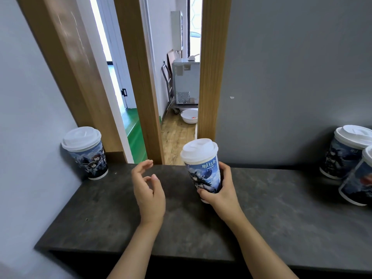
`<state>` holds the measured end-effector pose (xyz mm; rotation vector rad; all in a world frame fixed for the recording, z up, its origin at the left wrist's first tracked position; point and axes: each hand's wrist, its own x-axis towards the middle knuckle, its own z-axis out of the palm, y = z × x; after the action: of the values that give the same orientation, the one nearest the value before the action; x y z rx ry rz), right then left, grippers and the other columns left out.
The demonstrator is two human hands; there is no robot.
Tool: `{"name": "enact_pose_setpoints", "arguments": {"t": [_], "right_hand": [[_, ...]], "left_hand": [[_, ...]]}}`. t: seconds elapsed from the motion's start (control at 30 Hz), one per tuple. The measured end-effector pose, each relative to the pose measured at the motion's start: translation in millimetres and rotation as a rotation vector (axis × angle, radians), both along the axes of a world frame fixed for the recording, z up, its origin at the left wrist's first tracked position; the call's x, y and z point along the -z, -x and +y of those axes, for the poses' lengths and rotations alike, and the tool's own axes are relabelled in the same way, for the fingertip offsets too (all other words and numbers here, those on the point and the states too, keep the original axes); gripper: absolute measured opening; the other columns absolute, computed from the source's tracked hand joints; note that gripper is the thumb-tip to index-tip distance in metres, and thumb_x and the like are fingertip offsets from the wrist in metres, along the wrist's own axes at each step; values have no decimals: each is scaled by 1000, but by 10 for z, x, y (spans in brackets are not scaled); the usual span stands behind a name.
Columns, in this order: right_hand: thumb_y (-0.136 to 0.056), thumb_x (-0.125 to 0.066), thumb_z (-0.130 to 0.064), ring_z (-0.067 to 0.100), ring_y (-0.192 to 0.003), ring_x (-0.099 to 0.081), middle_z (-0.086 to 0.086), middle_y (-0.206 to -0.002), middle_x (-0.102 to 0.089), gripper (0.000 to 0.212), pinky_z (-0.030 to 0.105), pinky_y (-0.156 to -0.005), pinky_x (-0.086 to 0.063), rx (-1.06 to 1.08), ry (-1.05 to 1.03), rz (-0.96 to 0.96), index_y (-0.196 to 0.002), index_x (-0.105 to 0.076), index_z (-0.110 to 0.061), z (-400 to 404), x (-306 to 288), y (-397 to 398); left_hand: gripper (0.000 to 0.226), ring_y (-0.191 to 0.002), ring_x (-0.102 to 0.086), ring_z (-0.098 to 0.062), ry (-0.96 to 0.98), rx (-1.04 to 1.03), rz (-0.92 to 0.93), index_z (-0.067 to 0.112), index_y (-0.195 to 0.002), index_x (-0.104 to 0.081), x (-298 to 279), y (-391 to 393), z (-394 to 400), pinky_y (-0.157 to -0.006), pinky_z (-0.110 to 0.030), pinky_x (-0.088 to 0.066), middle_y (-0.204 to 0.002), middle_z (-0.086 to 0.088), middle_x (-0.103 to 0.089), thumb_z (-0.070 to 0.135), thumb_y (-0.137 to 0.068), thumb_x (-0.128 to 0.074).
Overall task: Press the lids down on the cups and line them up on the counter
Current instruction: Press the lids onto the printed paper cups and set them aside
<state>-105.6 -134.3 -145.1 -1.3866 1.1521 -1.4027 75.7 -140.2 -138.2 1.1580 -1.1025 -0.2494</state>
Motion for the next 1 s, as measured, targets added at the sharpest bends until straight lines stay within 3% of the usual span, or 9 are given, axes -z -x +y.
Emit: {"name": "enact_pose_setpoints", "arguments": {"t": [0.1,0.17,0.3,0.43,0.53,0.7,0.9,1.0], "right_hand": [[-64,-79,-3,3,-110,-64,-26,-117,-61,81,16,-83,-52,0,12,51,-128,-42,-35,10,-4,-26],[-64,-82,-6,2,-113,-62,-21,-120,-62,81,15,-87,-50,12,9,69,-129,-43,-34,10,12,-36],[-66,-85,0,-1,-116,-59,-14,-127,-59,80,13,-92,-47,75,23,98,-123,-44,-37,-5,35,-37],[-63,-89,1,-2,-111,-61,-14,-123,-62,79,11,-87,-48,111,14,130,-116,-47,-40,-14,31,-33],[-60,-91,-4,-1,-108,-63,-15,-118,-65,75,17,-86,-49,137,-7,146,-111,-50,-40,-8,39,-30],[-52,-91,-19,14,-116,-61,-6,-123,-63,82,44,-99,-51,163,-37,149,-123,-49,-25,31,40,-36],[-48,-88,-29,13,-117,-58,-6,-123,-59,82,44,-99,-52,183,-47,156,-117,-45,-37,63,49,-28],[-46,-88,-39,19,-122,-54,-7,-127,-56,88,47,-103,-48,179,-49,169,-122,-43,-35,69,61,-19]], "left_hand": [[45,-109,-55,-4,-64,-157,117,24,-117,-48,26,-86,-28,-86,-17,-47,-121,-1,-56,-9,-86,-53],[44,-106,-55,-8,-95,-284,139,18,-116,-49,31,-216,-62,-84,-18,-48,-121,-1,-53,-9,-83,-57],[53,-117,-49,-31,-232,-524,99,7,-123,-47,35,-623,-169,-101,-49,-44,-128,-15,-47,3,-77,-74],[86,-126,-40,-39,-319,-570,107,2,-135,-38,-14,-874,-328,-110,-50,-34,-140,-24,-37,19,-67,-88],[96,-130,-38,-39,-379,-627,97,3,-139,-34,-22,-982,-474,-111,-48,-32,-144,-23,-36,27,-65,-89],[98,-129,-42,-39,-540,-749,120,6,-140,-33,8,-1171,-701,-106,-50,-29,-142,-23,-41,40,-65,-87],[89,-125,-49,-40,-615,-755,124,4,-137,-34,32,-1225,-783,-106,-50,-28,-137,-25,-49,44,-73,-80],[80,-125,-49,-41,-483,-583,121,6,-134,-38,21,-1139,-646,-103,-53,-38,-137,-20,-49,42,-75,-79]]}}
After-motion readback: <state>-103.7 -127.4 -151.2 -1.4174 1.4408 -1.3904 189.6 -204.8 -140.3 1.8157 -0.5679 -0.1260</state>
